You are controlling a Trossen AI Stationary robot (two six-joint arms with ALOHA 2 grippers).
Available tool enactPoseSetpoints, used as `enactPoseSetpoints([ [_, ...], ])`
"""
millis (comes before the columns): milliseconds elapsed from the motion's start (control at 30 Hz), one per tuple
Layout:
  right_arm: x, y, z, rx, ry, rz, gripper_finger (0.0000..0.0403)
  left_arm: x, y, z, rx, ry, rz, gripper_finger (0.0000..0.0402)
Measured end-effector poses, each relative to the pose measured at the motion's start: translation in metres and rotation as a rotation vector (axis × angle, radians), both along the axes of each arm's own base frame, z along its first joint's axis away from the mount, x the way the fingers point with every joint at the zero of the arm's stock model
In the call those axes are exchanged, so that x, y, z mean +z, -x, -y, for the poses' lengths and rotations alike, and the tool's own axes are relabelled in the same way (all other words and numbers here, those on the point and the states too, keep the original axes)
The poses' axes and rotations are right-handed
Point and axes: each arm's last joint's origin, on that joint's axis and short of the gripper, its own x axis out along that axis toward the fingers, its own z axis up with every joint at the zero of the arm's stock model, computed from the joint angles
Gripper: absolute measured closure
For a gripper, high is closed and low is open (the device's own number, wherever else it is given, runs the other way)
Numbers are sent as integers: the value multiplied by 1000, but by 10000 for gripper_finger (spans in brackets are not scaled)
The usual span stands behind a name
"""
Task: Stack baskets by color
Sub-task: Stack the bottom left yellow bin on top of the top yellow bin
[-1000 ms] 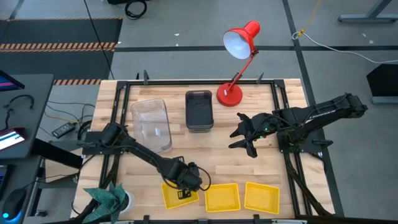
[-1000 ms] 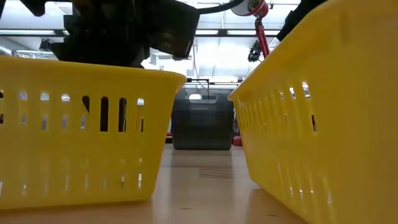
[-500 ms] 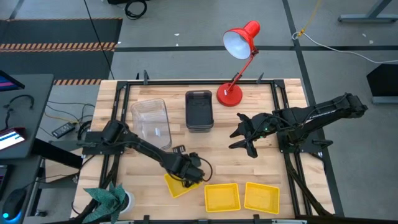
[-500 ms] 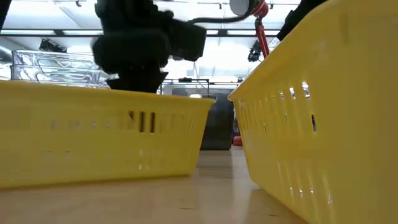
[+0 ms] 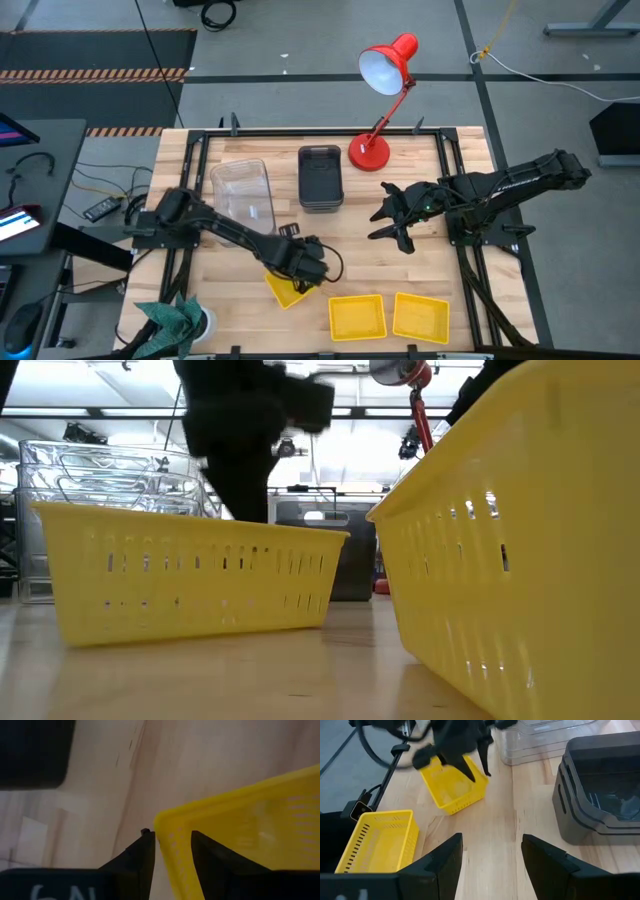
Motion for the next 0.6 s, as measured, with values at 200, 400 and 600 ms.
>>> enactPoseSetpoints([
  [200, 0, 0, 0, 1, 0, -5, 194, 29, 5, 10, -103, 2, 111, 269],
  [400, -2, 5, 2, -3, 9, -52, 194, 45, -16, 36, -256, 205, 391, 269],
  [600, 11, 14, 8, -35, 24, -79, 194, 44, -31, 43, -249, 352, 517, 269],
])
